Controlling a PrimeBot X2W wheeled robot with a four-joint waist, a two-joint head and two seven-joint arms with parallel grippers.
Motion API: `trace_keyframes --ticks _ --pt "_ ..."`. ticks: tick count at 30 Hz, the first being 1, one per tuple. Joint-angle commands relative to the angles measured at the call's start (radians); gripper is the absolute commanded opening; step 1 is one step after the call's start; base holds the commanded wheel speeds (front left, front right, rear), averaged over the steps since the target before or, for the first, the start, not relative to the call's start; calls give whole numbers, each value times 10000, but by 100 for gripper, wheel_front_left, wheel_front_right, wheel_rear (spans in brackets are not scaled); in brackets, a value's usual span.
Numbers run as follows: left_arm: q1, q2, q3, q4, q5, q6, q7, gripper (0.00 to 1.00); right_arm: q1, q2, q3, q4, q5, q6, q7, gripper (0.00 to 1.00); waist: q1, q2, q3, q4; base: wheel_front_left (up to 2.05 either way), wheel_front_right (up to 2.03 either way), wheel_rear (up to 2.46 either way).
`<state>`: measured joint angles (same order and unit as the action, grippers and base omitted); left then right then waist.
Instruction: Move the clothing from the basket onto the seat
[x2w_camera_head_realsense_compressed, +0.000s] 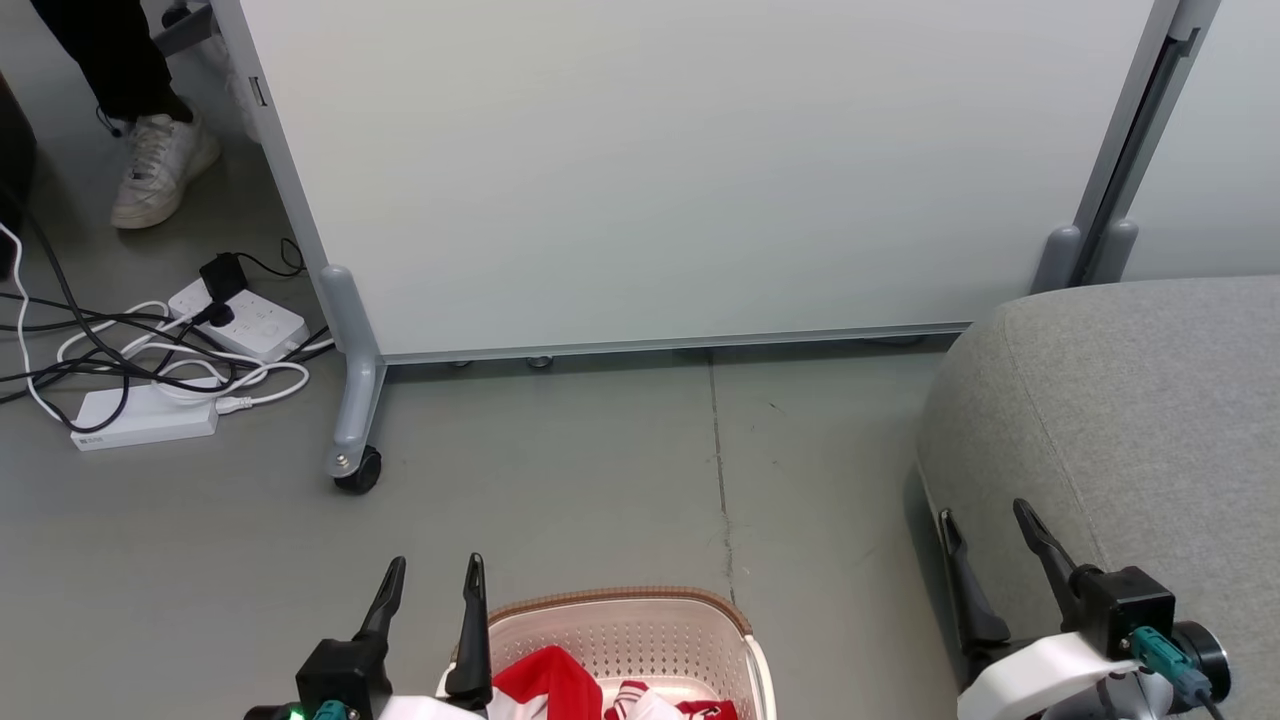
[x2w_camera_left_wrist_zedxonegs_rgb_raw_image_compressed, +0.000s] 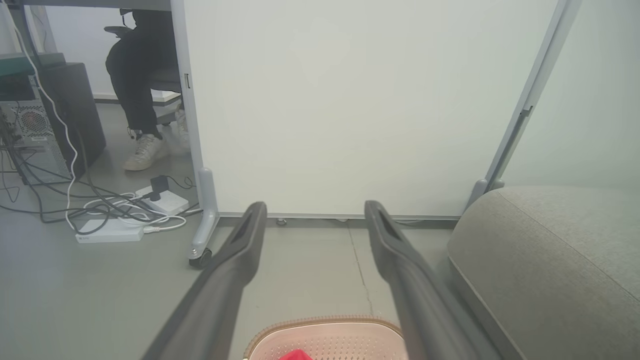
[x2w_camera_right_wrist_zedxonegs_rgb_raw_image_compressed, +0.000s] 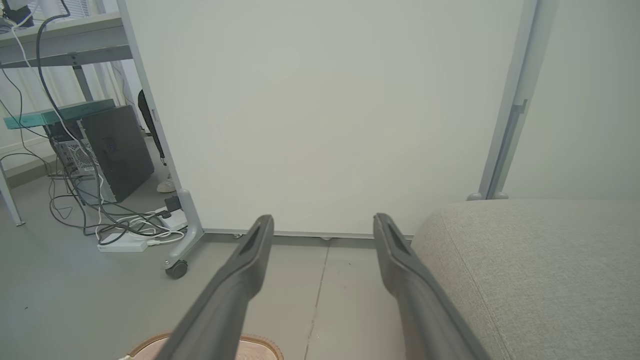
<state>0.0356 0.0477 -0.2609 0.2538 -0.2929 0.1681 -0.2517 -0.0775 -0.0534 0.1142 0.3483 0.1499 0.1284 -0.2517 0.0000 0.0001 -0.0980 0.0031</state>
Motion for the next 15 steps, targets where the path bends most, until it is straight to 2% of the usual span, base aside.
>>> trace_keyframes --ticks 1,15 --pt "46 45 1 26 205 -16 -82 100 -87 2 26 92 -254 41 -101 100 0 -1 -11 -7 0 0 0" --pt "-30 46 -185 594 245 -200 -143 100 -151 13 72 319 -239 32 -148 100 0 -1 -39 -46 0 0 0"
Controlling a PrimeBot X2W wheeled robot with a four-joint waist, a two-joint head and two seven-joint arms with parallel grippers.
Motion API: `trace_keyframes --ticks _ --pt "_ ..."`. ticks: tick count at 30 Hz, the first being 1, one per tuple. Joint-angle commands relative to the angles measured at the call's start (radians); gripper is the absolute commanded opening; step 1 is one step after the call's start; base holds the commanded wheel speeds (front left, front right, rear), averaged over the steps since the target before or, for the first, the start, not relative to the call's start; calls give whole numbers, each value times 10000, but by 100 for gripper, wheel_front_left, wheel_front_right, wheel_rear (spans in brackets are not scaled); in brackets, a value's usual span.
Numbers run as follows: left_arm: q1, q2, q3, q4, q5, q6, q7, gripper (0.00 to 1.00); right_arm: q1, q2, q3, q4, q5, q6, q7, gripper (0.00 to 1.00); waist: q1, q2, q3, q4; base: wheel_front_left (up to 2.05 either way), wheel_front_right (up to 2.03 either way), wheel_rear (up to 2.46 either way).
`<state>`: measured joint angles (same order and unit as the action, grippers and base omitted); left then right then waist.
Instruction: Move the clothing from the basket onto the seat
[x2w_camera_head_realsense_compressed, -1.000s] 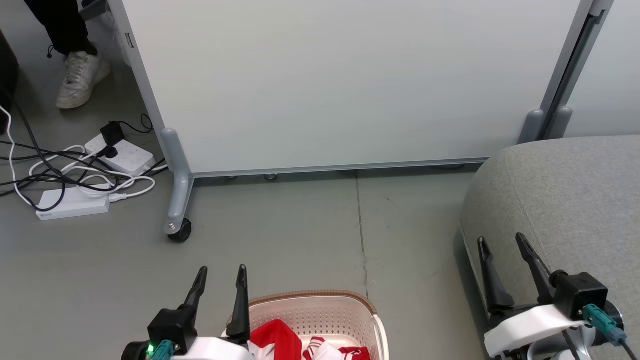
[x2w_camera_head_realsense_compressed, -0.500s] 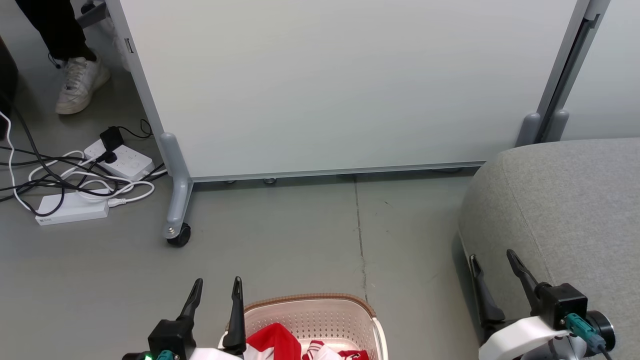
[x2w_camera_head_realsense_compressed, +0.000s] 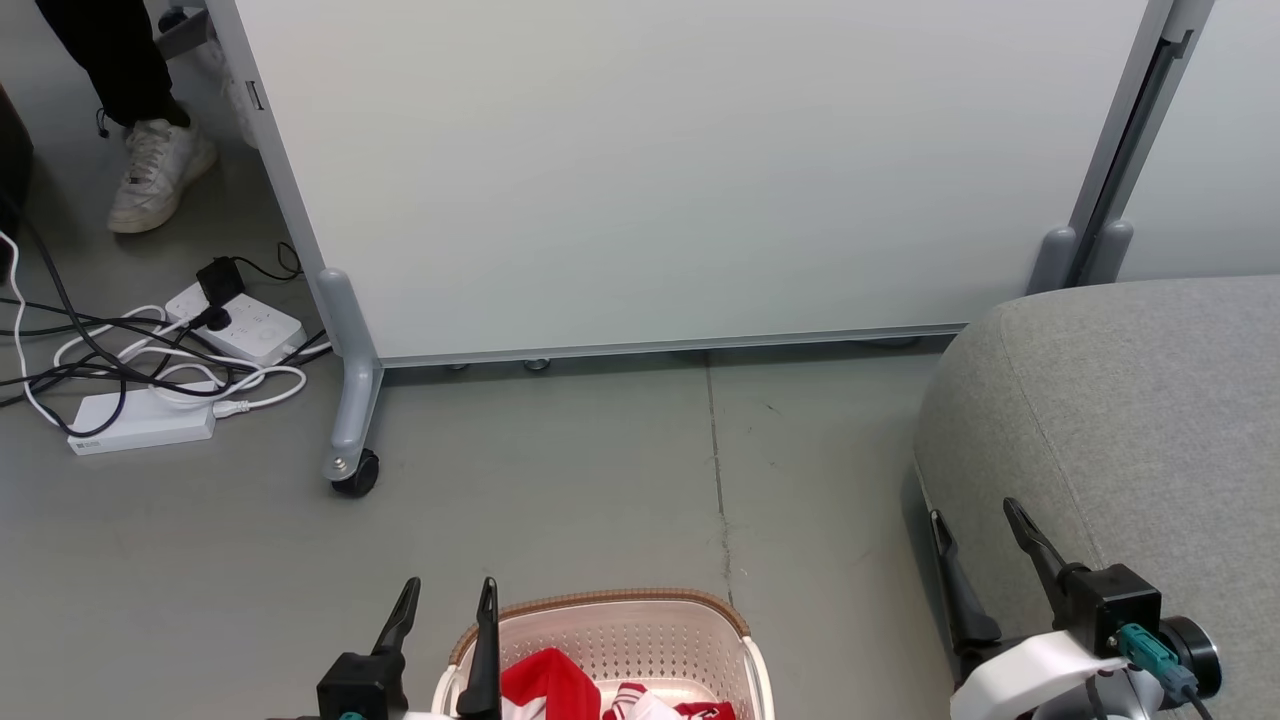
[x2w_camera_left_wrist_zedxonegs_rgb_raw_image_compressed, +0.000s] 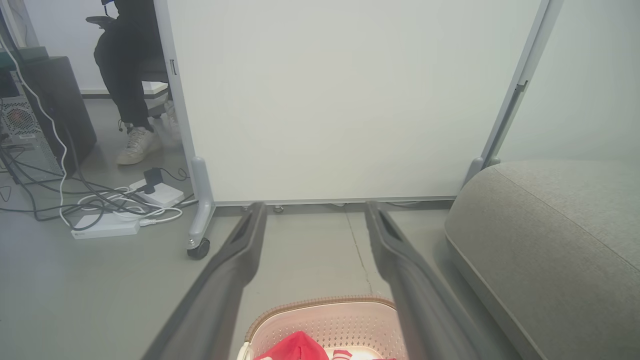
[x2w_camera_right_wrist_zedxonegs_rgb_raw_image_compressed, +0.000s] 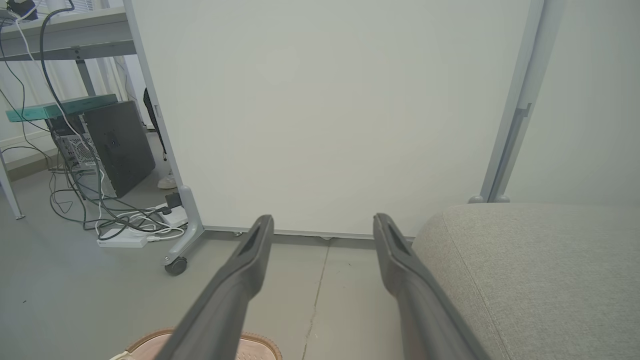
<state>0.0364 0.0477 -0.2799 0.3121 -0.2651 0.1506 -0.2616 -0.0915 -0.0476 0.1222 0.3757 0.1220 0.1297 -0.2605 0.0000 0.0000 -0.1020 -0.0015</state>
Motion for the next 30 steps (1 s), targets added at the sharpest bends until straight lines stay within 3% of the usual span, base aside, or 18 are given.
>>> trace_keyframes --ticks 1,20,30 --pt "-43 48 0 23 -40 -28 -43 100 -3 -44 -4 55 40 19 -60 100 0 0 -2 0 0 0 0" --pt "-53 47 -78 151 -35 -143 -43 100 -38 -44 30 110 127 21 -60 100 0 0 16 -18 0 0 0" --pt "-311 48 -300 858 -73 -158 -43 100 -104 -45 -11 28 -81 19 -55 100 0 0 661 -377 0 0 0"
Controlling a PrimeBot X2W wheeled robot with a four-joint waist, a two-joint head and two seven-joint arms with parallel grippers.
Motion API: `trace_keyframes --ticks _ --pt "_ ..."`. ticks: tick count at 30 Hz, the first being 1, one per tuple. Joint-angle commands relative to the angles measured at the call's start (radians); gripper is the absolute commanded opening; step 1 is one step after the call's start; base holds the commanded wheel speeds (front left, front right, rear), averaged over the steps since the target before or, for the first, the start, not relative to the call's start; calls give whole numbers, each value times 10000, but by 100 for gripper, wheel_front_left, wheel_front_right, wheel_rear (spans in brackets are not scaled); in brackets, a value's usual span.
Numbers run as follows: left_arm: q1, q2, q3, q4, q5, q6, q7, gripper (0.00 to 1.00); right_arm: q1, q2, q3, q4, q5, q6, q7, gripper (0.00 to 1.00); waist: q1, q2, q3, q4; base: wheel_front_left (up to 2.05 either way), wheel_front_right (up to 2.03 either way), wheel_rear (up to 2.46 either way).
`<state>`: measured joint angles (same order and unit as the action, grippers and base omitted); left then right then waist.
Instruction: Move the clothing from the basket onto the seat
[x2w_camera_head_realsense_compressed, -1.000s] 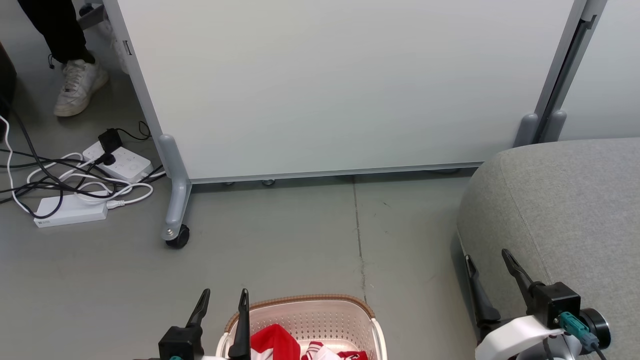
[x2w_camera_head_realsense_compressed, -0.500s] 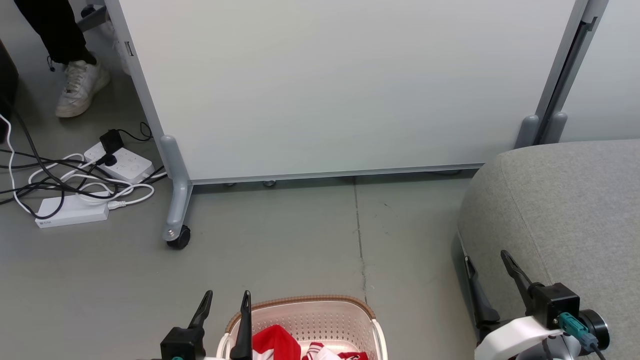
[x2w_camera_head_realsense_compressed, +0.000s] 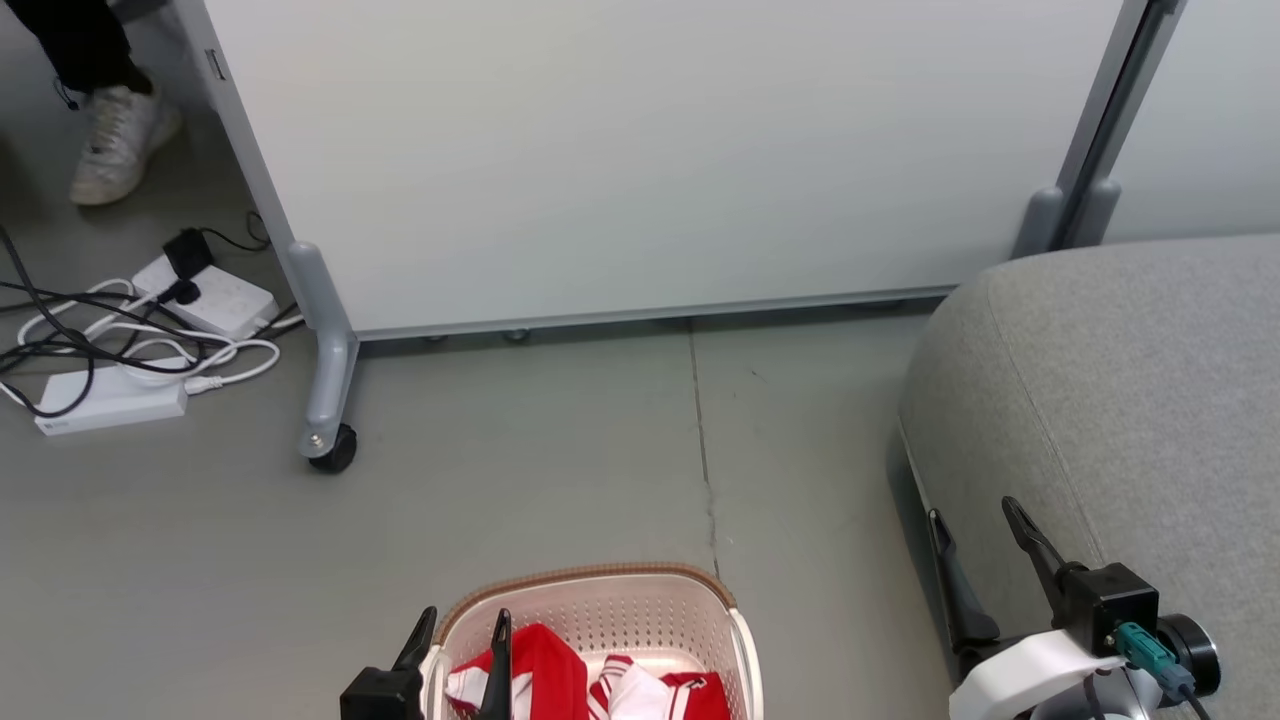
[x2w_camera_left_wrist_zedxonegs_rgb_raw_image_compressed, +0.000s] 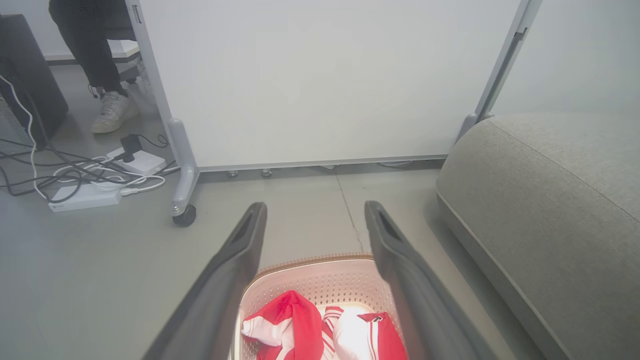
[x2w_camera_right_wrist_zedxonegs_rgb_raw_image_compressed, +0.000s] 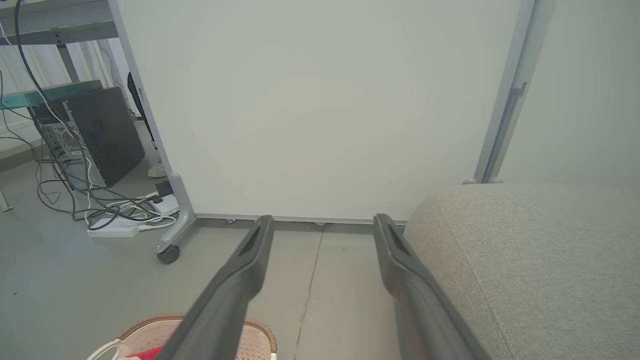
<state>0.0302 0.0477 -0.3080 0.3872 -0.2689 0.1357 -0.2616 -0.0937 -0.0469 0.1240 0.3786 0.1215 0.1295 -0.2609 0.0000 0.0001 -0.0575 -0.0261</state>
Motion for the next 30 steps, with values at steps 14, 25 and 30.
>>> trace_keyframes --ticks 14,25,30 --pt "-2732 246 -340 2683 1505 -591 -31 100 -791 -51 -388 -726 -349 21 -47 100 0 -1 3662 -853 0 0 0" --pt "-5556 915 -1269 6284 2862 -1009 -29 100 -1405 -53 -197 -1293 -212 20 -47 100 0 -1 6071 -1487 0 0 0" --pt "-6622 986 -1583 7686 3075 -1340 175 100 -1593 -50 -10 -1443 -26 20 -47 100 0 -1 6853 -1746 0 0 0"
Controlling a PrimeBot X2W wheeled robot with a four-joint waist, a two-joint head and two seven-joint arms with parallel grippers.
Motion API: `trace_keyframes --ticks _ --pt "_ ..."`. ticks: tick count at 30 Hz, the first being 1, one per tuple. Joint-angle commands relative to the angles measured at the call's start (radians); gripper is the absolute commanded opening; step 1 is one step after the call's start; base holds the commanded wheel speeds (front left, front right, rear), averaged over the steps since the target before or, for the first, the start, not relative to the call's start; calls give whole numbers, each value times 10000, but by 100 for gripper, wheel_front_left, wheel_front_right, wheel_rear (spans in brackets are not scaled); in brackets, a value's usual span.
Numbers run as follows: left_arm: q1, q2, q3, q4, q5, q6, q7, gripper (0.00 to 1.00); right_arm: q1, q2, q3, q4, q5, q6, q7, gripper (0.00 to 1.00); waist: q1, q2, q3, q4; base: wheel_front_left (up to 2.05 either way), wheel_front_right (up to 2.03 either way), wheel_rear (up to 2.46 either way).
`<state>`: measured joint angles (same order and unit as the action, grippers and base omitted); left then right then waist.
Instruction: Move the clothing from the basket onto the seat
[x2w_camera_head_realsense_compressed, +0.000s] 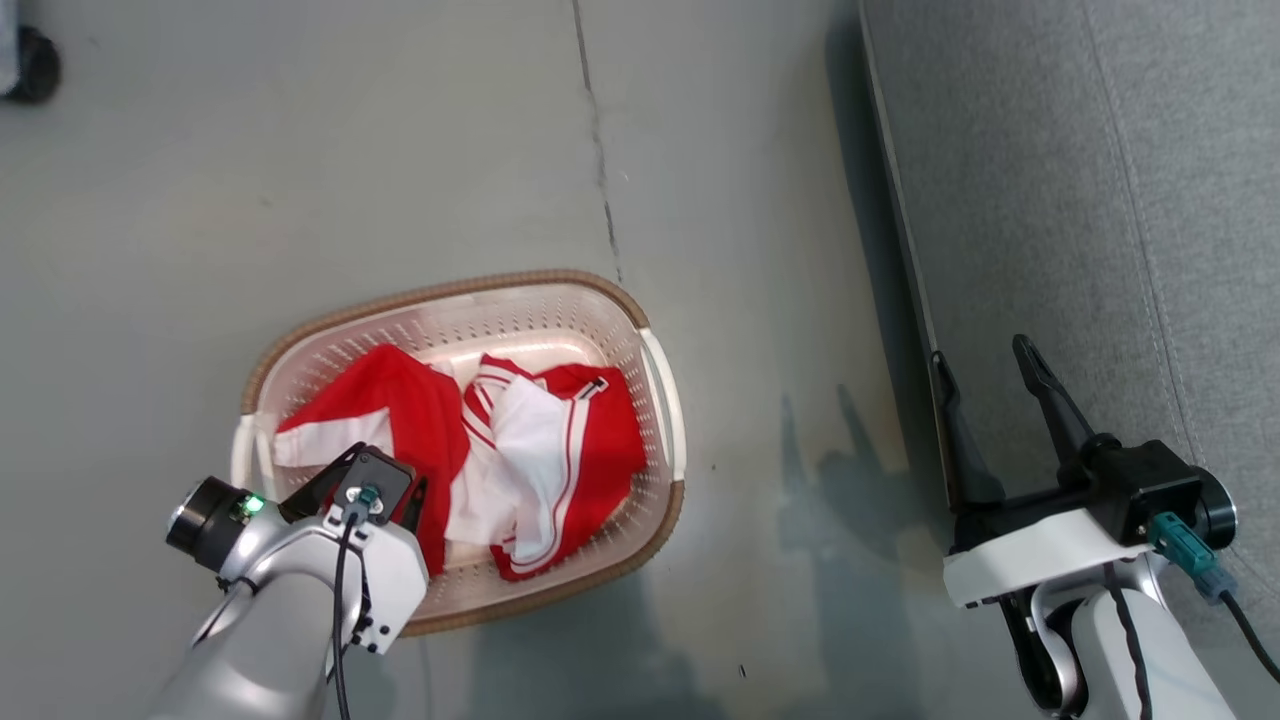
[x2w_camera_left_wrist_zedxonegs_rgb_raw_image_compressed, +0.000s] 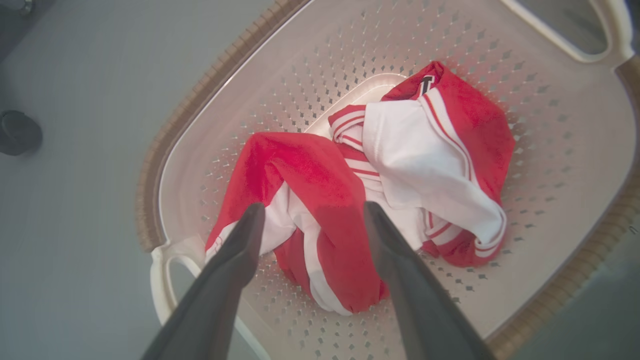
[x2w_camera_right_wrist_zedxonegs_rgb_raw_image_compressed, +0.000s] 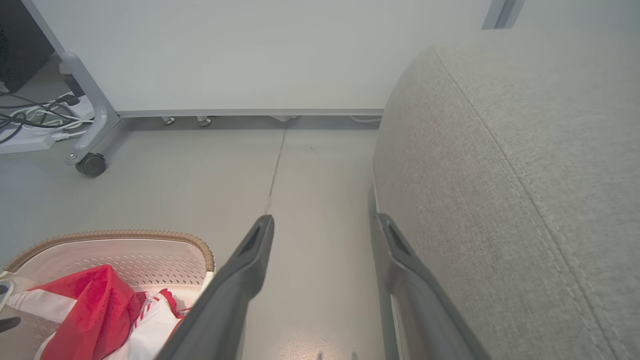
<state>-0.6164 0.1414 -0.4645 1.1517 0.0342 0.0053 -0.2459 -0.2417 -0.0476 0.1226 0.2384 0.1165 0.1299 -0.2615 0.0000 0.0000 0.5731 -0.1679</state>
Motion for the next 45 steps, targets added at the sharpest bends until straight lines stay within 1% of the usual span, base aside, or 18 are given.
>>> trace_keyframes --ticks 1,6,9,12,14,16,20,23,25,28,32,36,40,45 --pt "-423 55 -51 289 57 -134 184 100 -176 -44 28 -83 62 16 -41 100 0 0 728 -372 0 0 0" --pt "-1380 203 -279 927 195 -480 769 100 -433 -44 277 -221 224 16 -41 100 0 0 1437 -604 0 0 0" --pt "-1838 361 -294 1119 106 -702 1316 100 -579 -42 363 -257 661 16 -41 100 0 0 1801 -768 0 0 0" --pt "-2166 556 -462 1215 246 -784 1771 100 -698 -42 592 -348 845 16 -41 100 0 0 2085 -942 0 0 0" --pt "-2325 671 -633 1264 380 -672 2045 100 -749 -42 666 -326 817 16 -41 100 0 0 2245 -1042 0 0 0" --pt "-2374 741 -726 1282 457 -664 2167 100 -797 -54 570 -290 751 13 -43 100 0 0 2323 -1088 0 0 0" --pt "-2649 970 -929 1321 586 -630 2616 100 -944 -30 662 -354 988 11 -41 100 0 0 2621 -1256 0 0 0" --pt "-2744 1033 -1027 1338 629 -630 2876 100 -1056 -47 770 -393 1120 10 -41 100 0 0 2868 -1376 0 0 0" --pt "-2834 1105 -1101 1339 668 -521 3029 100 -1112 -38 898 -412 1199 10 -41 100 0 0 3013 -1440 0 0 0" --pt "-2914 1163 -1155 1353 676 -394 3326 100 -1164 -44 1052 -429 1668 10 -41 100 0 0 3208 -1507 0 0 0" --pt "-2985 1305 -1241 1358 679 -269 3588 100 -1287 -42 1325 -590 1941 10 -43 100 0 0 3445 -1698 0 0 0" --pt "-3053 1465 -1575 1364 940 -98 3876 100 -1218 -41 1384 -819 2472 10 -41 100 0 0 3663 -1832 0 0 0" --pt "-3234 1525 -1708 1366 956 70 4238 100 -1171 -42 1617 -945 2655 10 -41 100 0 0 3840 -1960 0 0 0" --pt "-3371 1552 -1732 1368 830 89 4400 100 -1158 -41 1748 -993 2728 10 -41 100 0 0 3934 -2034 0 0 0"
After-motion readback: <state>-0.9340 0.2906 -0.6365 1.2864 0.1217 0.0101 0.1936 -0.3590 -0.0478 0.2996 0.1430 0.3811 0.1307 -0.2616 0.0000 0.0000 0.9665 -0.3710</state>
